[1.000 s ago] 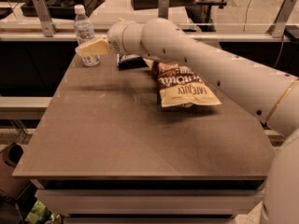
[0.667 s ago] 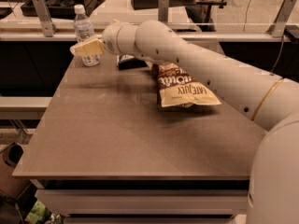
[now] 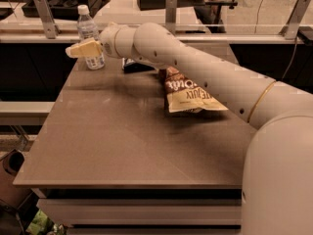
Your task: Pick blue plastic bottle
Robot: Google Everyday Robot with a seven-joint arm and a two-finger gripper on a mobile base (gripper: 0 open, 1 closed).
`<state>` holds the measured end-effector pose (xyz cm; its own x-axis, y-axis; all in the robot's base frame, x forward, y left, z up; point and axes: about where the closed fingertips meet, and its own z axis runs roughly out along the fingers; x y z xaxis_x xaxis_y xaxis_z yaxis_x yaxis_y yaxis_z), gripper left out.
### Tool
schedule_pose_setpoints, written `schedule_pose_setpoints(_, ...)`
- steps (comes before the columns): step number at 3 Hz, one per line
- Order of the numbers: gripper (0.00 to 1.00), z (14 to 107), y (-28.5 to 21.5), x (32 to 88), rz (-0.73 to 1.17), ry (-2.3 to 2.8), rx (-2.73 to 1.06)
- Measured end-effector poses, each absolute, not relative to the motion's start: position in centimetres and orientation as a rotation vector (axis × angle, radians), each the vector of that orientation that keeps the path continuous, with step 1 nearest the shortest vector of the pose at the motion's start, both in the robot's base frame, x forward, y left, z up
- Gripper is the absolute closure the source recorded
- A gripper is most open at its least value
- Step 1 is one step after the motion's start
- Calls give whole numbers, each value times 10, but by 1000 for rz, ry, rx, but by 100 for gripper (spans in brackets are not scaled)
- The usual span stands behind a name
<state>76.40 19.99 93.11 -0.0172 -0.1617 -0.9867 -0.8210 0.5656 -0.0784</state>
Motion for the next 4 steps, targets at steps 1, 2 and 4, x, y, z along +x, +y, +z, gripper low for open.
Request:
schedule_pose_setpoints(1, 0, 924, 209, 769, 680, 1530, -862)
schedule_pose_setpoints(2, 0, 919, 218, 775, 715, 1520, -864)
schedule_pose_setpoints(4, 41, 919, 223, 773, 720, 1519, -868)
